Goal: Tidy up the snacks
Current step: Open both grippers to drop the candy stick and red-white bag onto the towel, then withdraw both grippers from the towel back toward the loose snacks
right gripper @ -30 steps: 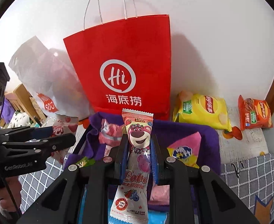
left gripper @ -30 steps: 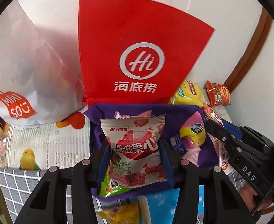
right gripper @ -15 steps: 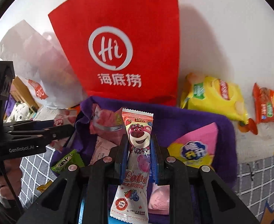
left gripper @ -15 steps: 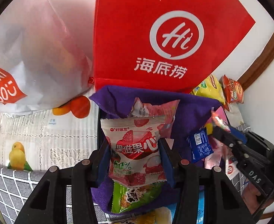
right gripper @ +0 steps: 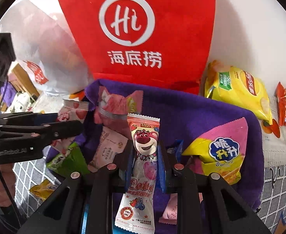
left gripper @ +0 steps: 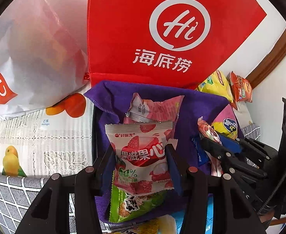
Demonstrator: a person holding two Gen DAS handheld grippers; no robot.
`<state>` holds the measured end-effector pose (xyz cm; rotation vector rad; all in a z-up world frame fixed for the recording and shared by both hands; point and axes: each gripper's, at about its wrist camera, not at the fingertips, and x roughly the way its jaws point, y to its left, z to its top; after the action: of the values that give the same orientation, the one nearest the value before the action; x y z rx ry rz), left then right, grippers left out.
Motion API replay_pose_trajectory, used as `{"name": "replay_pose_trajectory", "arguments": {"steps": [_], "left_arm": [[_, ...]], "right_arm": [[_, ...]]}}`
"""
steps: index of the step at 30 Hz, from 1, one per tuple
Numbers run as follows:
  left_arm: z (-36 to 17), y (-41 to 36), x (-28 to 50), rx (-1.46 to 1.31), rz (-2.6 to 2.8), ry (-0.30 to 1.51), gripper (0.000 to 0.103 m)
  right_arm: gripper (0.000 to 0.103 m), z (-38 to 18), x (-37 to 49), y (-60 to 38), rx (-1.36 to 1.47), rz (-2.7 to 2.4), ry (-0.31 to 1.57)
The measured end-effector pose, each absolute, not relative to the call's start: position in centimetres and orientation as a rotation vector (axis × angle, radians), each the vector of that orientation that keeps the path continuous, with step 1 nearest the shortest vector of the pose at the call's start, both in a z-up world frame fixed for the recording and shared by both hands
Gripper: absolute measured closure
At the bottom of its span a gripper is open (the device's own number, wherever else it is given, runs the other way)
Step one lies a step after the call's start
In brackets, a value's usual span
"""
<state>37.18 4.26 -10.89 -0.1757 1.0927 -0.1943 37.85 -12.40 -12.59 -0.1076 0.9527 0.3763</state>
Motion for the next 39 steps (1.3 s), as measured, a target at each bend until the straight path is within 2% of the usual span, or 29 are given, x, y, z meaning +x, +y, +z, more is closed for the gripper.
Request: {"name": "replay_pose_trajectory", "arguments": {"steps": [11, 16, 21, 31, 36, 39], "left_arm": [[-12.1, 3.7, 37.5, -0.177, -0.206, 1.131, 0.055], [-12.3, 3.5, 37.6, -0.173, -0.208, 1.135, 0.055], [-12.3, 3.5, 37.5, -0.173, -0.203, 1.135, 0.055], [-12.1, 2.9, 37.2, -0.157, -0.219, 1.143, 0.054], [-11.3, 2.6, 36.7, -0.183, -0.256, 1.159, 0.041], [-10.5, 1.8, 36.0, -0.167, -0.276, 1.140, 0.040]], "right_arm": [[0.079, -13.7, 38.3, -12.4, -0.141, 0.334, 0.979], [0.072, -13.5, 38.2, -12.1, -0.152, 0.335, 0.977], [0.061, -11.8, 37.6, -13.0, -0.127, 0.340, 0.941], [0.060, -7.9, 35.9, -15.0, -0.104, 0.297, 0.847], [0.057, -5.9, 34.4, -15.0, -0.097, 0.288, 0.790], [0.056, -5.2, 33.3, -15.1, -0.098, 0.286, 0.769]]}}
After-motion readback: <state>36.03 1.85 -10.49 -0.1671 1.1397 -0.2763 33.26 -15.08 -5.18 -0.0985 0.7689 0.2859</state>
